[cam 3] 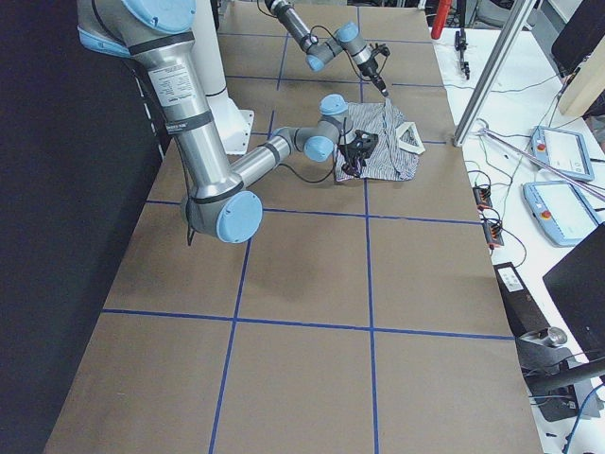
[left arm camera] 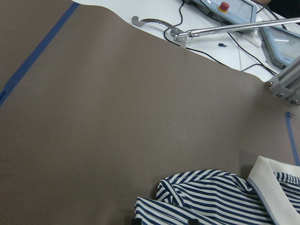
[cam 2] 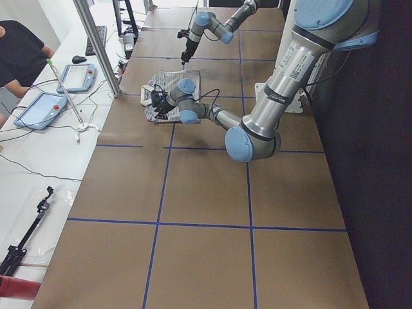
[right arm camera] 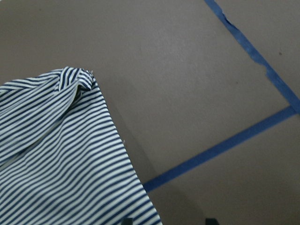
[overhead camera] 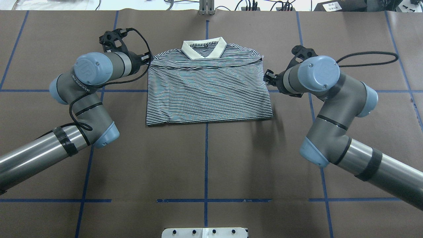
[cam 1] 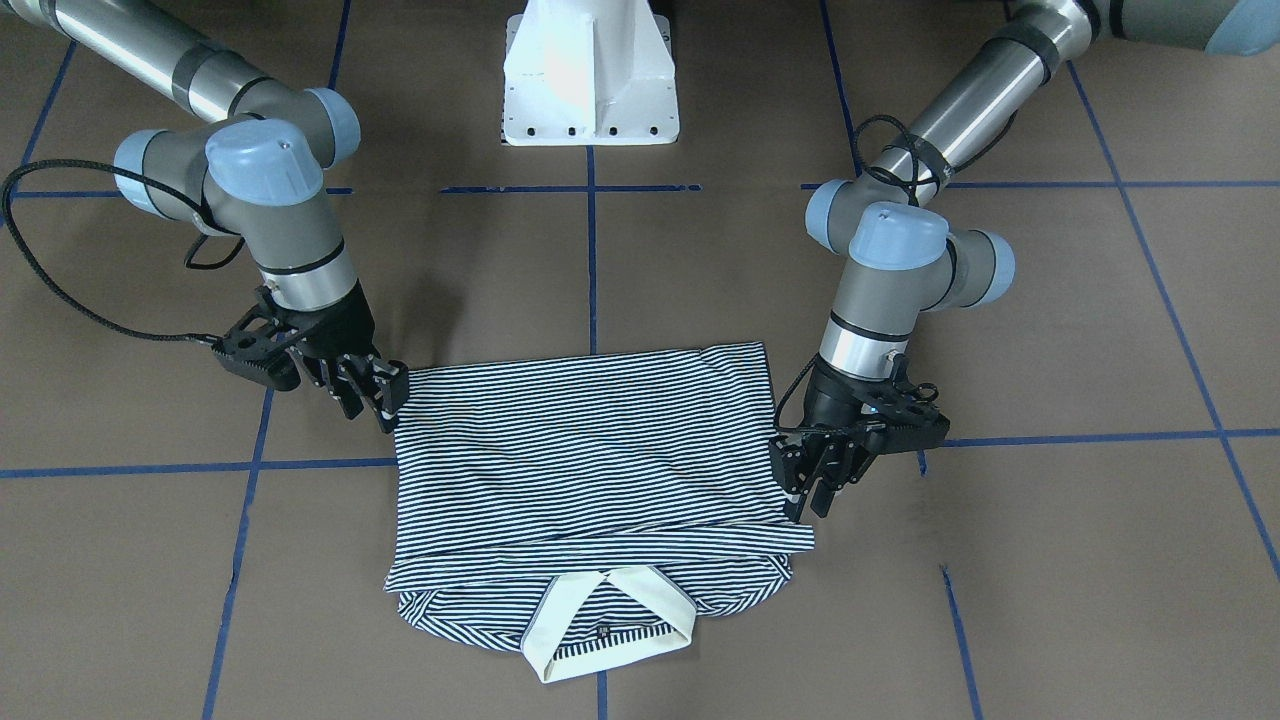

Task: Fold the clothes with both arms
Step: 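Lower the hem onto the shirt near the collar and release both grippers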

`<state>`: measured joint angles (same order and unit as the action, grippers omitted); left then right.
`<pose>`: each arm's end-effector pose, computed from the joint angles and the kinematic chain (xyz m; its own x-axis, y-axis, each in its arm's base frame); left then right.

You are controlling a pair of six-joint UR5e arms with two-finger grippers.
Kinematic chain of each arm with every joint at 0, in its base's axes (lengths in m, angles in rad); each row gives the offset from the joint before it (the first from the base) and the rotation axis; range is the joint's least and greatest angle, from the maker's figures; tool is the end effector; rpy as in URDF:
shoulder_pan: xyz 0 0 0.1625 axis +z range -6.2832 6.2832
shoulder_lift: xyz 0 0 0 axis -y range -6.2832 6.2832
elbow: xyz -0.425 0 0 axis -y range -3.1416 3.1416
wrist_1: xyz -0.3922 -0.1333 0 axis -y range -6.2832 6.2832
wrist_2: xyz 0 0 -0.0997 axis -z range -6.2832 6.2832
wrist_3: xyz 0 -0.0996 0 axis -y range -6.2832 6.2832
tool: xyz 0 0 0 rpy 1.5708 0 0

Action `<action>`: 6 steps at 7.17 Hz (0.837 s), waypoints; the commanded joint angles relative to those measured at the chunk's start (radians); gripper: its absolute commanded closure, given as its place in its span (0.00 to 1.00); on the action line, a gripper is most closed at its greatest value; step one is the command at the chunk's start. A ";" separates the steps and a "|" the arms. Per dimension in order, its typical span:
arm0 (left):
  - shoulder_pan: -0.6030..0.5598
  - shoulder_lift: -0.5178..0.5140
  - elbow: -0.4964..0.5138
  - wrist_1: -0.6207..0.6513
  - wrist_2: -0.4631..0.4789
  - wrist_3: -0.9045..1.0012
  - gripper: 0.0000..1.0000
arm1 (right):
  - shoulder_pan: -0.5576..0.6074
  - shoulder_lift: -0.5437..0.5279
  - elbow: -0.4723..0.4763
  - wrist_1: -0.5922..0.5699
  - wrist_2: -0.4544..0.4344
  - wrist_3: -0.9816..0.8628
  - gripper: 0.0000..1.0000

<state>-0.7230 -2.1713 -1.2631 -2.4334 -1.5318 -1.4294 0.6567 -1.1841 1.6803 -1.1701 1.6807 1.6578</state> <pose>0.4693 -0.5971 0.3489 0.3965 -0.1621 -0.9036 0.6384 0.7560 0.1445 -0.4359 -0.4905 0.3533 0.4455 0.4525 0.7725 -0.5799 0.8033 -0.1361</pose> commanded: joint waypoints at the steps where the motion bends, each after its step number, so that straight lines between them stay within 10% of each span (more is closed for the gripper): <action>1: 0.002 0.002 0.001 -0.001 0.001 0.000 0.56 | -0.052 -0.028 0.021 -0.002 -0.015 0.051 0.38; 6: 0.002 0.008 -0.001 -0.001 0.001 -0.002 0.56 | -0.088 -0.020 -0.019 0.000 -0.022 0.053 0.38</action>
<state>-0.7210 -2.1655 -1.2636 -2.4344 -1.5309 -1.4308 0.5760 -1.2044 1.6644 -1.1694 1.6600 1.7113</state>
